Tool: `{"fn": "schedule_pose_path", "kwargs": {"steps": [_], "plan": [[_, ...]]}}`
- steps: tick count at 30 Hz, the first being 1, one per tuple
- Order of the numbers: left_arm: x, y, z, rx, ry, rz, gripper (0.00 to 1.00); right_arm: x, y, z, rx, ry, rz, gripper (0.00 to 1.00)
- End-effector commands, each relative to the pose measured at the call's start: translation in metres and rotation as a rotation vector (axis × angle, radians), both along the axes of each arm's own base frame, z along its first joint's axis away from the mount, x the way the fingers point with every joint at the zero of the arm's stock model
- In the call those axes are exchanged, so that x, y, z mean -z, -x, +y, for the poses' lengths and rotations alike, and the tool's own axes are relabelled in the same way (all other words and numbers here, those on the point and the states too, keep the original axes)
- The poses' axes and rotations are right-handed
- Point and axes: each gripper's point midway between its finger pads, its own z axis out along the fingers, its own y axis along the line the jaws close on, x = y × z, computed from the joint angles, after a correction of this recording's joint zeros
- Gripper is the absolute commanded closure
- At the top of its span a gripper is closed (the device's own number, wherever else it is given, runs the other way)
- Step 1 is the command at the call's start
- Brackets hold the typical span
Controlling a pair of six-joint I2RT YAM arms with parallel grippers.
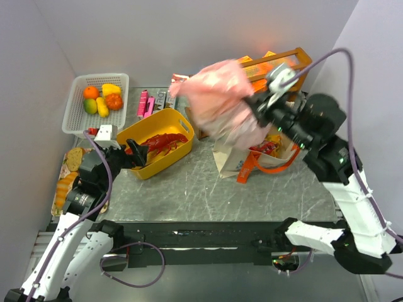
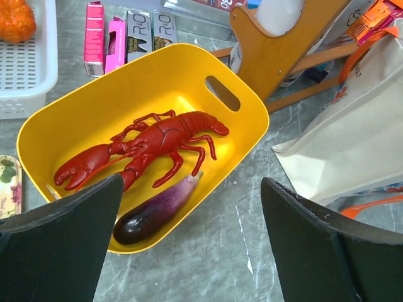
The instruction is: Place the mixed food into the grocery bags and tie them
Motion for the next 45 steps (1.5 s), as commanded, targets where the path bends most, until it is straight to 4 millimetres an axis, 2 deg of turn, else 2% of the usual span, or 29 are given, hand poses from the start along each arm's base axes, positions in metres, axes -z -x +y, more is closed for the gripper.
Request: {"fn": "schedule_pose_path", "kwargs": {"steps": [1, 4, 5, 6, 7, 12, 13, 15, 16, 18, 19, 20, 25, 27, 29, 33, 34, 36, 37, 39, 40, 43, 45], "plan": [[-0.004, -0.001, 0.002, 0.000, -0.015, -0.028, 0.04, 0.008, -0.043, -0.036, 0.157, 0.067, 0.038, 1.00], [-0.003, 0.000, 0.000, 0.010, -0.011, -0.027, 0.04, 0.016, -0.063, -0.061, 0.268, 0.058, 0.063, 1.00], [-0.002, 0.000, 0.000, 0.012, -0.012, -0.024, 0.04, 0.026, -0.072, -0.071, 0.310, 0.048, 0.097, 1.00], [-0.002, -0.001, -0.001, 0.014, -0.013, -0.021, 0.04, 0.029, -0.075, -0.072, 0.314, 0.034, 0.108, 1.00], [-0.002, 0.000, -0.001, 0.018, -0.012, -0.021, 0.04, 0.044, -0.081, -0.074, 0.329, 0.035, 0.141, 1.00], [0.000, 0.000, -0.003, 0.027, -0.013, -0.018, 0.04, 0.084, -0.092, -0.092, 0.477, -0.026, 0.234, 1.00], [-0.001, 0.001, -0.003, 0.029, -0.012, -0.021, 0.04, 0.101, -0.095, -0.101, 0.538, -0.011, 0.260, 1.00], [-0.001, 0.001, -0.003, 0.031, -0.013, -0.021, 0.04, 0.117, -0.095, -0.116, 0.609, -0.012, 0.301, 1.00], [-0.002, 0.002, -0.003, 0.031, -0.012, -0.024, 0.04, 0.132, -0.095, -0.123, 0.640, 0.001, 0.332, 1.00], [-0.002, 0.002, -0.003, 0.034, -0.012, -0.029, 0.04, 0.143, -0.091, -0.142, 0.710, -0.005, 0.356, 1.00], [-0.002, 0.002, -0.004, 0.035, -0.011, -0.029, 0.04, 0.157, -0.090, -0.147, 0.729, 0.007, 0.381, 1.00], [-0.002, 0.002, -0.004, 0.037, -0.011, -0.029, 0.04, 0.159, -0.086, -0.154, 0.751, 0.008, 0.382, 1.00], [-0.001, 0.002, -0.005, 0.042, -0.015, -0.024, 0.04, 0.194, -0.077, -0.192, 0.867, 0.058, 0.451, 1.00], [-0.001, 0.002, -0.005, 0.042, -0.016, -0.027, 0.04, 0.201, -0.073, -0.198, 0.888, 0.077, 0.460, 1.00], [-0.001, 0.002, -0.005, 0.044, -0.015, -0.027, 0.04, 0.205, -0.070, -0.191, 0.841, 0.084, 0.455, 1.00], [-0.001, 0.002, -0.007, 0.057, -0.014, -0.024, 0.04, 0.222, -0.066, -0.147, 0.634, 0.022, 0.519, 1.00], [-0.002, 0.002, -0.008, 0.061, -0.015, -0.025, 0.04, 0.238, -0.068, -0.135, 0.593, 0.043, 0.567, 1.00], [0.000, 0.001, -0.009, 0.065, -0.016, -0.019, 0.04, 0.257, -0.069, -0.118, 0.564, 0.110, 0.616, 1.00], [0.000, 0.001, -0.009, 0.067, -0.016, -0.018, 0.04, 0.277, -0.075, -0.115, 0.581, 0.163, 0.663, 1.00], [0.000, 0.001, -0.010, 0.068, -0.014, -0.016, 0.04, 0.298, -0.080, -0.110, 0.584, 0.196, 0.721, 1.00], [0.001, 0.001, -0.010, 0.068, -0.016, -0.015, 0.04, 0.320, -0.083, -0.107, 0.590, 0.225, 0.782, 1.00], [0.001, 0.002, -0.009, 0.065, -0.016, -0.016, 0.04, 0.351, -0.087, -0.115, 0.644, 0.276, 0.829, 1.00], [0.001, 0.002, -0.009, 0.067, -0.015, -0.019, 0.04, 0.358, -0.087, -0.124, 0.692, 0.301, 0.825, 1.00]]}}
